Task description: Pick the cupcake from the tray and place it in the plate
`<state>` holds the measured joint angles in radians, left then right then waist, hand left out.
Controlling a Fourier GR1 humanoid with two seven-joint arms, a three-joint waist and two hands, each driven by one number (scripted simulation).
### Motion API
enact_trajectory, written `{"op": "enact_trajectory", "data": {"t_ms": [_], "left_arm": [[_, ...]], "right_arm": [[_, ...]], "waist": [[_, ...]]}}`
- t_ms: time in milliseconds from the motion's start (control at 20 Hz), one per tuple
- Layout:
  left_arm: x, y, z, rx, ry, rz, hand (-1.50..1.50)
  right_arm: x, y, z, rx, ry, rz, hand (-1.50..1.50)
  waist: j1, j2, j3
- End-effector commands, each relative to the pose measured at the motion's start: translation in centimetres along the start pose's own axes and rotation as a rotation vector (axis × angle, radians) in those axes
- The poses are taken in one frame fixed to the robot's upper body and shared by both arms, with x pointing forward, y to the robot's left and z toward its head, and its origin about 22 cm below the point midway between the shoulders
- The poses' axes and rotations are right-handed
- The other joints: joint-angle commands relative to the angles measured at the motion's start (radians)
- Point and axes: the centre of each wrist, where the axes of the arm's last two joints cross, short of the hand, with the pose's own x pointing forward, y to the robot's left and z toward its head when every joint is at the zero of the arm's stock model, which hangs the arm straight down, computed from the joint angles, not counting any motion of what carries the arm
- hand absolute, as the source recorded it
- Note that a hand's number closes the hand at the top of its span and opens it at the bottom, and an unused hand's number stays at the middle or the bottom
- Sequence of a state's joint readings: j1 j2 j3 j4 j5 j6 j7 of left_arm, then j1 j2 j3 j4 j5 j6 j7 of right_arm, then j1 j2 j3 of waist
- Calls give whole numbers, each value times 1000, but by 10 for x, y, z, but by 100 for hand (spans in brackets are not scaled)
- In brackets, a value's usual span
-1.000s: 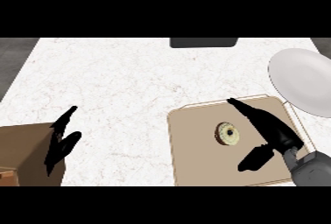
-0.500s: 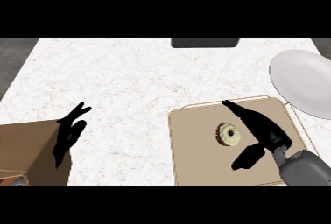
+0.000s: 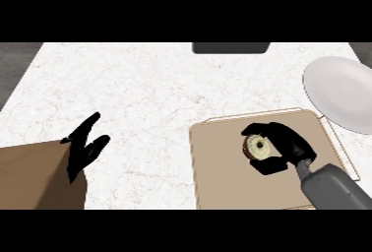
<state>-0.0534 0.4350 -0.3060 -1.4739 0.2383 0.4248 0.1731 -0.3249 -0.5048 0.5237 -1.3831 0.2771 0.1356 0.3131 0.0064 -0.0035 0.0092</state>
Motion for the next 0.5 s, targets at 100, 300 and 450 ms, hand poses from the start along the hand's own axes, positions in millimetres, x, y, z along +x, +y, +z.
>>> {"op": "enact_trajectory", "data": {"t_ms": [100, 300, 450], "left_arm": [[0, -28, 3, -25, 20, 46, 0], [4, -24, -11, -22, 20, 40, 0], [-3, -12, -5, -23, 18, 29, 0]], "right_arm": [[-3, -3, -5, -54, -45, 56, 150], [-14, -2, -7, -115, -35, 95, 150], [-12, -9, 3, -263, 0, 93, 150]], "waist": [[-5, 3, -9], [-7, 4, -9], [-10, 3, -9]]}}
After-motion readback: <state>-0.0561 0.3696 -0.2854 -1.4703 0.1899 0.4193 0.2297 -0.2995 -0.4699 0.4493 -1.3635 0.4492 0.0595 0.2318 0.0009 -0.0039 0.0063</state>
